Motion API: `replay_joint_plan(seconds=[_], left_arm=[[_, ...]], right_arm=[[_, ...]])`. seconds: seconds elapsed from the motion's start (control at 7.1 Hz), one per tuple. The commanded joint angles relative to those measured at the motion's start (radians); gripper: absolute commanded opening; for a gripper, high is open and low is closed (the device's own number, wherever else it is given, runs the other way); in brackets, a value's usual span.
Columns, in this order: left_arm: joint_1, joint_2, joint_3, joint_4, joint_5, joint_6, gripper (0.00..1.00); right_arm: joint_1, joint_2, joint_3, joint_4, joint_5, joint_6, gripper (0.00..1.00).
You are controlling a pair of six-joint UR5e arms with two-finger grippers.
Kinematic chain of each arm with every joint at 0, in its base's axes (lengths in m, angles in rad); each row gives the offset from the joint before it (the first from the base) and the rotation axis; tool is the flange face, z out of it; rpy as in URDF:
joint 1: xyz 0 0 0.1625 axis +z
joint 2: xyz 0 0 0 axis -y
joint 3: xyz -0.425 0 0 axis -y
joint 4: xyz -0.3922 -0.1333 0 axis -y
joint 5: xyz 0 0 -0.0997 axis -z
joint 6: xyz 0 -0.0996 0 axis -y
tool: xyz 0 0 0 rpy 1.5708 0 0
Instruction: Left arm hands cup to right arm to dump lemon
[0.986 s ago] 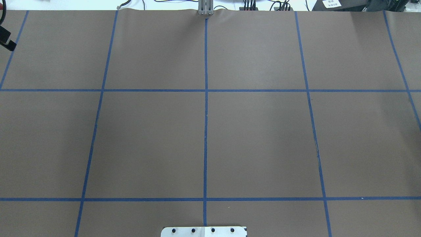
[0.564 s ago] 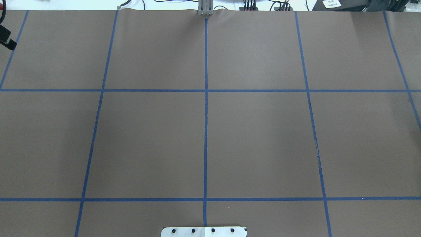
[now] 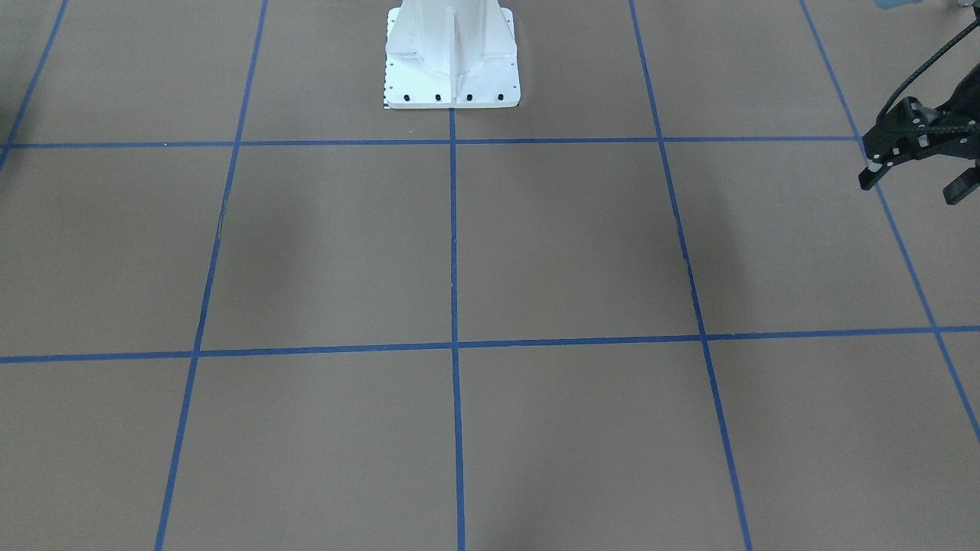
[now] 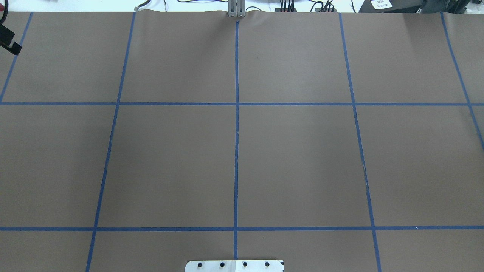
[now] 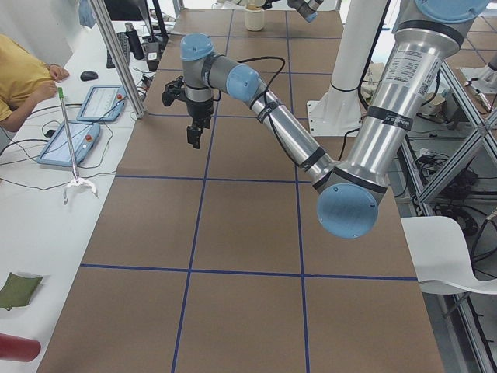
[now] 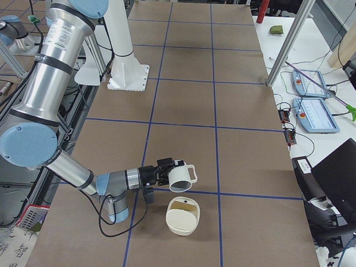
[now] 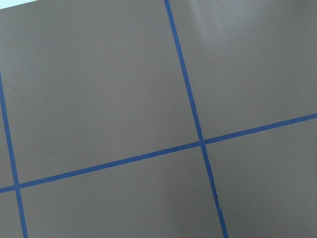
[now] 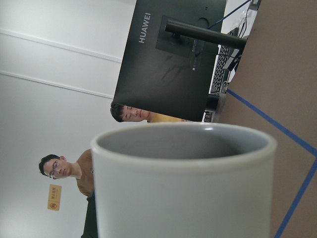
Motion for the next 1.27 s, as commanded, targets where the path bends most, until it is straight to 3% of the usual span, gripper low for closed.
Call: replay_joint_plan(seconds=[0.0, 0.7, 1.13], left_arm=[[0.000, 0.000, -0.001, 0.000, -0.002, 0.000, 1.00], [0.000, -0.012, -0.002, 0.001, -0.002, 0.000, 1.00], [0.000, -0.018, -0.001, 0.003, -0.002, 0.000, 1.00]], right_arm=[[0.059, 0.043, -0.037, 0.062, -0.001, 0.183, 0.00], [0.079, 0.045, -0.057, 0.191, -0.013, 0.443, 0.00], [0.138, 0.053, -0.143, 0.189, -0.031, 0.530, 0.00]])
